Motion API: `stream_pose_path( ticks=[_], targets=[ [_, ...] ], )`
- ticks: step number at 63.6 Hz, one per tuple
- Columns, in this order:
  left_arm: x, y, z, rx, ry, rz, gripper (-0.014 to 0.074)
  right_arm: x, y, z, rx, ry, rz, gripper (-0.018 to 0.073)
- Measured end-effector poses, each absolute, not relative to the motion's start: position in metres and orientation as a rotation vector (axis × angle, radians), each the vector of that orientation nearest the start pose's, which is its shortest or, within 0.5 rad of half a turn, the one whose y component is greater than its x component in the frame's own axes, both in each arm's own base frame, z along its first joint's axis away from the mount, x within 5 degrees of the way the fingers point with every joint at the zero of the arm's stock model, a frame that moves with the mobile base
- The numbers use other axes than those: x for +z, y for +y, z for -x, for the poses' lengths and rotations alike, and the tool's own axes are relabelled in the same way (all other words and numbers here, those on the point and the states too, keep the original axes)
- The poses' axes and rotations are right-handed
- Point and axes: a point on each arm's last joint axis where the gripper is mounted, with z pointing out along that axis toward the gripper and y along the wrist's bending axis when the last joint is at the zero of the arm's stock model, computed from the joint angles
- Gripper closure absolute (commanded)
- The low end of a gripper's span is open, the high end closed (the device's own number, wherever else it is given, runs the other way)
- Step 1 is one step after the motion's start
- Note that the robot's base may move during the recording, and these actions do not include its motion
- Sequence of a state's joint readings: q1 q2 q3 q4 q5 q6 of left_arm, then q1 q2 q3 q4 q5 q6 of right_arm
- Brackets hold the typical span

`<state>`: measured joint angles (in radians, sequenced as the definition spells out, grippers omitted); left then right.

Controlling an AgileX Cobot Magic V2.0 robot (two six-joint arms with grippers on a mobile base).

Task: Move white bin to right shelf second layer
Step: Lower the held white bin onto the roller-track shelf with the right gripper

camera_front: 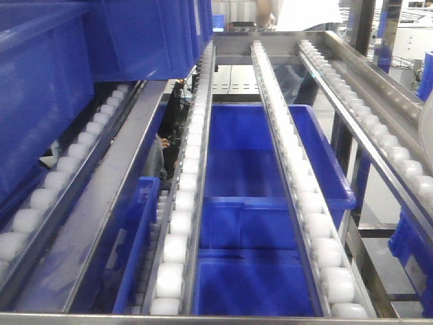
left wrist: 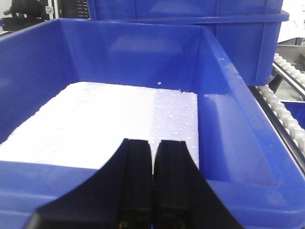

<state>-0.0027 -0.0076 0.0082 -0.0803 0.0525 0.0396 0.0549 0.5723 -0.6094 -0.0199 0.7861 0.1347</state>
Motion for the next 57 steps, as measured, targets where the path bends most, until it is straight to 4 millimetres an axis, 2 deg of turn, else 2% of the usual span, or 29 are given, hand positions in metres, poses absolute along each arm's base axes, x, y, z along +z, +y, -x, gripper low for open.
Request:
stream_pose_path(
  ticks=[38,57],
  targets=[
    [0.2061,-0.0005,-0.0562,-0.038,1.536,0.026,0.0512,0.3053,0.0044,-0.1012,0.083,2.232,-0.082,0.0510],
    [0.2061,-0.0005,-0.0562,-0.038,1.536,0.026,0.0512,0.3006,0.0097,-0.1065,0.168,2.286,-0.116,0.0503]
  ],
)
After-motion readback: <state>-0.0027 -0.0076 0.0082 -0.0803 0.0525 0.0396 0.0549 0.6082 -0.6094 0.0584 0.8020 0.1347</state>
